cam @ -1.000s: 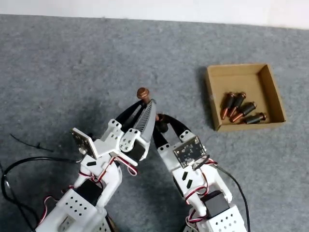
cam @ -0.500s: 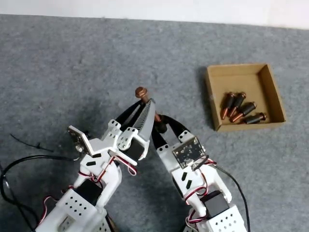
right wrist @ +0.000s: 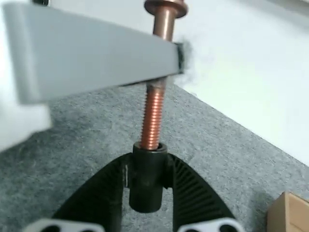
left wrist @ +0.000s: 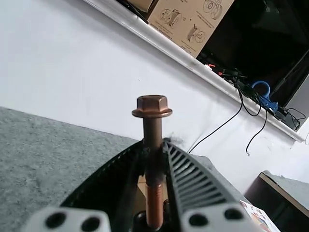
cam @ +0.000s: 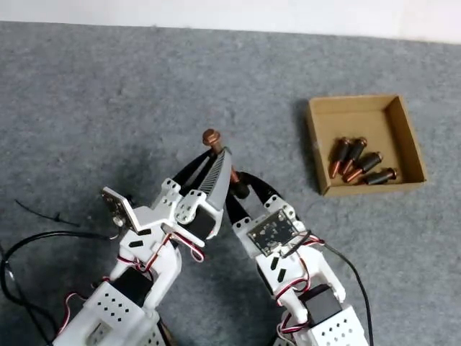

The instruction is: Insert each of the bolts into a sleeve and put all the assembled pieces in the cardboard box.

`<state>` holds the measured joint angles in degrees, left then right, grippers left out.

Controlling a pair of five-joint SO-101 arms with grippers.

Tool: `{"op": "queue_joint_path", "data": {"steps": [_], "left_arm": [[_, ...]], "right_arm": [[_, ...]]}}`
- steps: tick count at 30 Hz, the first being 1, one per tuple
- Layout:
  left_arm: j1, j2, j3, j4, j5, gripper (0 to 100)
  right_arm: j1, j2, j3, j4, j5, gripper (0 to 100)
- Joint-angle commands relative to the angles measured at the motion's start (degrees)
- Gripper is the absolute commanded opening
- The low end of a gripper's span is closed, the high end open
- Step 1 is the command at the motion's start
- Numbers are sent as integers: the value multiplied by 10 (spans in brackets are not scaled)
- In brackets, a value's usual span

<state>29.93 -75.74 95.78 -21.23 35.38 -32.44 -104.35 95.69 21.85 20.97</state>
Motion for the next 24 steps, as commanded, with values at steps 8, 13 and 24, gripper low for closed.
{"op": "queue_joint_path", "data": {"steps": [8,13,24], "left_arm": [[-22,2,-16,6,4,7],[-23,2,-16,6,4,7],[-19,2,-13,15,4,7]], "right_arm": [[-10,-9,44,-16,4,5],[-10,-9,40,-16,7,5],[-7,-9,35,-16,7,5]]}}
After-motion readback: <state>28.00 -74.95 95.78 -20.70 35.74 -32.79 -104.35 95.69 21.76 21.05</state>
